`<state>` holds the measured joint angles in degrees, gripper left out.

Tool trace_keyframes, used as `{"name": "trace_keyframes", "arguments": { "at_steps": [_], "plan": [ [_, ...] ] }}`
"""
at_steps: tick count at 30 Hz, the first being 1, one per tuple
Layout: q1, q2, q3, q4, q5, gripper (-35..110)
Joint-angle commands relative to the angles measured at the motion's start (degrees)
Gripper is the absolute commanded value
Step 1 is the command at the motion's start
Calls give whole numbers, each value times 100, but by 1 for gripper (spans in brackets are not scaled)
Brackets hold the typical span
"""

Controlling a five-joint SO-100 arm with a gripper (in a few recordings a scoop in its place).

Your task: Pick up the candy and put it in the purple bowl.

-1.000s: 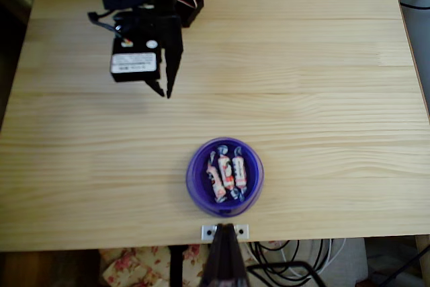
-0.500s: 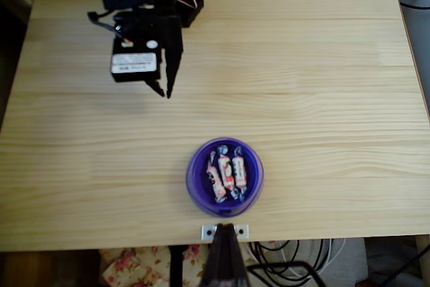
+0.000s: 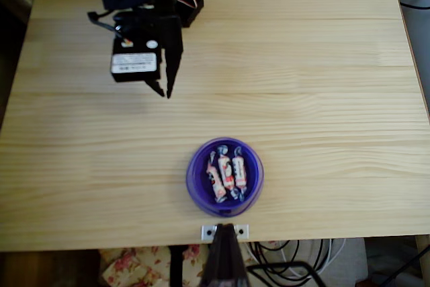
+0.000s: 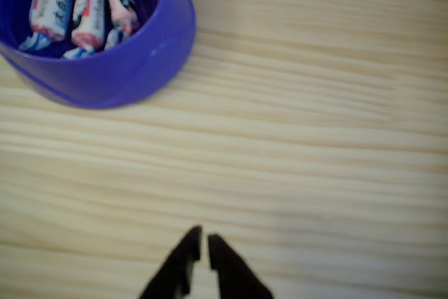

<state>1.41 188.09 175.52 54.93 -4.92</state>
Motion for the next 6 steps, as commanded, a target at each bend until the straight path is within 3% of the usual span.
{"name": "trace_keyframes", "arguments": {
  "at_steps": [1,6],
  "plan": [
    [88,97,-149,9,-26,0],
    [88,97,-149,9,-26,0]
  ]
}}
